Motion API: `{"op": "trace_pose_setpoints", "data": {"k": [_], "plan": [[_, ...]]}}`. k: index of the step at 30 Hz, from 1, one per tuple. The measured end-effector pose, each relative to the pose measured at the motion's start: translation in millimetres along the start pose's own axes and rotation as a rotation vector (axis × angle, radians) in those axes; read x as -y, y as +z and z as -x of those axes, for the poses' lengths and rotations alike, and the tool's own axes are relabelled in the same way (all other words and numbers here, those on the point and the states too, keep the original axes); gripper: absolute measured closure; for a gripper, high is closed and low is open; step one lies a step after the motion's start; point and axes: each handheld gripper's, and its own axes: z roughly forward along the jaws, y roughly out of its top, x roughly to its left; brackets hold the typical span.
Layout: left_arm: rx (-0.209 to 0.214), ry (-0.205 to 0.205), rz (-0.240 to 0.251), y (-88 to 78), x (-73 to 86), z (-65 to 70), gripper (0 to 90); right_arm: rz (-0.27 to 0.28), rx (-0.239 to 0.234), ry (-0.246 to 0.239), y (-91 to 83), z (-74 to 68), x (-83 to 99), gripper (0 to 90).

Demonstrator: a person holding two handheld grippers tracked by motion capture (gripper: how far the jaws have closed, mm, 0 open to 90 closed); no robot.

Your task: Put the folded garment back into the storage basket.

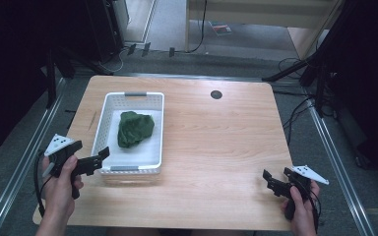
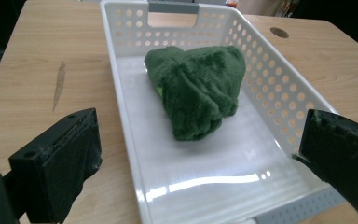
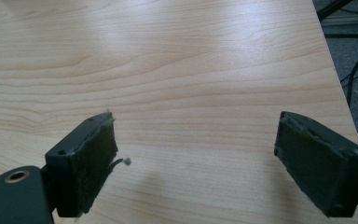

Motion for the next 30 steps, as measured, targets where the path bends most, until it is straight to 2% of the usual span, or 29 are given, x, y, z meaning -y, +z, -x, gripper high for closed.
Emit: {"op": "trace_pose_setpoints", "data": {"k": [8, 13, 17, 22, 25, 30], "plan": [[-0.011, -0.029, 0.016, -15.2, 18.5, -16.3, 0.0, 0.001, 0.001, 0.003, -0.2, -0.1, 0.1, 13.1], [-0.02, -0.027, 0.027, -24.5, 27.9, -23.7, 0.0, 0.0, 0.0, 0.002, 0.1, -0.1, 0.0, 13.1], [-0.017, -0.042, 0.039, -30.0, 38.5, -30.9, 0.0, 0.0, 0.002, 0.002, 0.2, -0.2, 0.0, 13.1], [-0.023, -0.072, 0.045, -32.3, 52.7, -41.1, 0.0, -0.001, 0.006, 0.003, -0.2, -0.2, 0.0, 13.1], [-0.036, -0.072, 0.044, -32.9, 61.9, -47.4, 0.0, 0.0, 0.005, 0.003, -0.4, -0.3, 0.0, 13.1], [-0.05, -0.113, 0.038, -31.6, 78.3, -61.8, 0.0, 0.0, 0.005, 0.003, -0.2, -0.2, 0.0, 13.1]]}}
